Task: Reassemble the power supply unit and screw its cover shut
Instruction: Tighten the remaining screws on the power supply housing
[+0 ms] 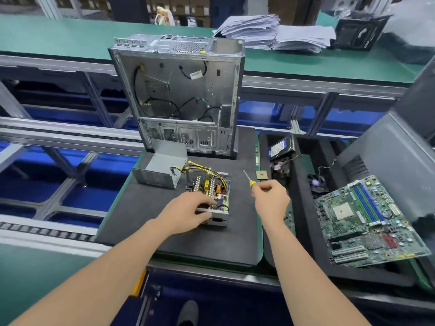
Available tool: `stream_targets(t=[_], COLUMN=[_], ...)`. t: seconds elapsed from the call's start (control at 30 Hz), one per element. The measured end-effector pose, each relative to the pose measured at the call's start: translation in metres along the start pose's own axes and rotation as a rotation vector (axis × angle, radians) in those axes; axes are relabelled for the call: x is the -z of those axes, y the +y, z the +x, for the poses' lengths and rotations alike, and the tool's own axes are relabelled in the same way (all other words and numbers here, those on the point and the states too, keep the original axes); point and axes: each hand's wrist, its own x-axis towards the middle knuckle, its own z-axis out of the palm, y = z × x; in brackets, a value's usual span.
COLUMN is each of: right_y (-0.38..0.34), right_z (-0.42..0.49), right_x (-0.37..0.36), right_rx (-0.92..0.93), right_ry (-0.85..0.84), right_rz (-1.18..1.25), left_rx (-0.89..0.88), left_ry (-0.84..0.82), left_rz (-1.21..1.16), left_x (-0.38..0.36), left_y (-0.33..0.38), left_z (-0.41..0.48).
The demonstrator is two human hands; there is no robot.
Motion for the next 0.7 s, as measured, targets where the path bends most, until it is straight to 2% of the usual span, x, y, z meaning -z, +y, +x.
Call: stream_targets(t=[0.2, 0.3, 0.4, 0.53, 0.63, 0.7], right_y=[0.019, 0.022, 0.025, 0.026, 0.017, 0.009], right_z=[-0.003, -0.003, 0.0, 0.005, 0.009, 0.012], right_x=[-0.025, -0.039, -0.051, -0.059, -0.063, -0.064], right_rx=[-0.157, -0.187, -0.216, -0.268, -0.244, -0.124], right_ry=[-0.009, -0.037, -0.063, -0.136, -0.145, -0.115], right_rz=[0.045, 0.035, -0.039, -0.2, -0.239, -0.228], left_rx=[0.202, 0.281, 0.26, 0.112, 0.076, 0.054], left_ry=[0.273, 0.355, 0.385, 0.342, 0.149, 0.05], left_rz=[-0.305, -0.347, -0.289, -0.13, 0.022, 0.087], left_x=[0.022, 0.033, 0.043, 0.053, 0.058, 0.061], left_y=[-0.007, -0.02, -0.033, -0.054, -0.068, -0.074], left_z=[-0.001, 0.009, 0.025, 0.05, 0.069, 0.082])
